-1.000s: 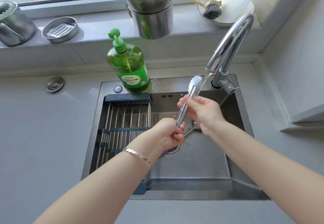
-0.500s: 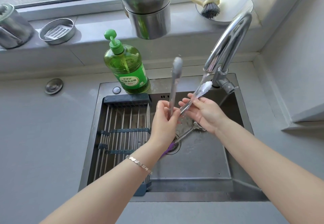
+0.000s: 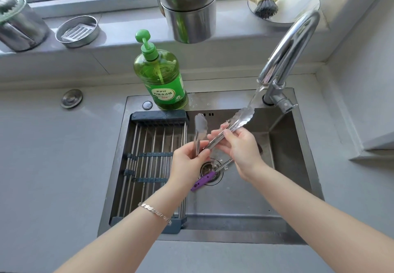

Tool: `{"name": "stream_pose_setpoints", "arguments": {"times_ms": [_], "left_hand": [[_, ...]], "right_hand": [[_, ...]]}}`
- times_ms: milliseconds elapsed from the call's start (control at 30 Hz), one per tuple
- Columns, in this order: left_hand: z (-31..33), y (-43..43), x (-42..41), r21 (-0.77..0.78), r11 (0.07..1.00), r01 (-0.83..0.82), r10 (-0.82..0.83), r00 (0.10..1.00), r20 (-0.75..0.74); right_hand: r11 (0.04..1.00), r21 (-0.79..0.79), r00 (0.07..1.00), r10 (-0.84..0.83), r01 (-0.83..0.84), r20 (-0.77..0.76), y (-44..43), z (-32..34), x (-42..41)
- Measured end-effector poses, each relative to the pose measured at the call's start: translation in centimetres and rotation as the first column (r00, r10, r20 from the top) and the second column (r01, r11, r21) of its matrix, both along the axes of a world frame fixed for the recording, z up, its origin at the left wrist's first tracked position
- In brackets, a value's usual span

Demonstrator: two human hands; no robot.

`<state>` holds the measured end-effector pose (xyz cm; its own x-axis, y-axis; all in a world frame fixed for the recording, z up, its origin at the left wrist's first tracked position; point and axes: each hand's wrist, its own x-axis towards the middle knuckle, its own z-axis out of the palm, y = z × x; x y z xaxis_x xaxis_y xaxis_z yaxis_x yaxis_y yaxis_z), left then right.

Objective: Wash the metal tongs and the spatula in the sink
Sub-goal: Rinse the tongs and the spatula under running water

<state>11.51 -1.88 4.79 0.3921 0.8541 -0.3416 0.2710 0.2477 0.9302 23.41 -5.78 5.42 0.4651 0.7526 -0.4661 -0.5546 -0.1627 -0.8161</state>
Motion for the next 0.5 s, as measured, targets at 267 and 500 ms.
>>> {"name": "stream_pose_setpoints", "arguments": {"times_ms": [267, 500], "left_hand": [[0.3, 0.1, 3.8, -0.132, 0.991, 0.037, -0.028, 0.997, 0.073], [0.8, -0.5, 8.6, -0.216, 0.965, 0.149, -0.164, 0.985, -0.051]], "right_hand": [[0.997, 0.0, 0.992, -0.079, 0.08, 0.097, -0.8, 1.3, 3.2], [0.976, -0.027, 0.959, -0.206, 0.215, 0.193, -3.2, 1.8, 5.7]]}}
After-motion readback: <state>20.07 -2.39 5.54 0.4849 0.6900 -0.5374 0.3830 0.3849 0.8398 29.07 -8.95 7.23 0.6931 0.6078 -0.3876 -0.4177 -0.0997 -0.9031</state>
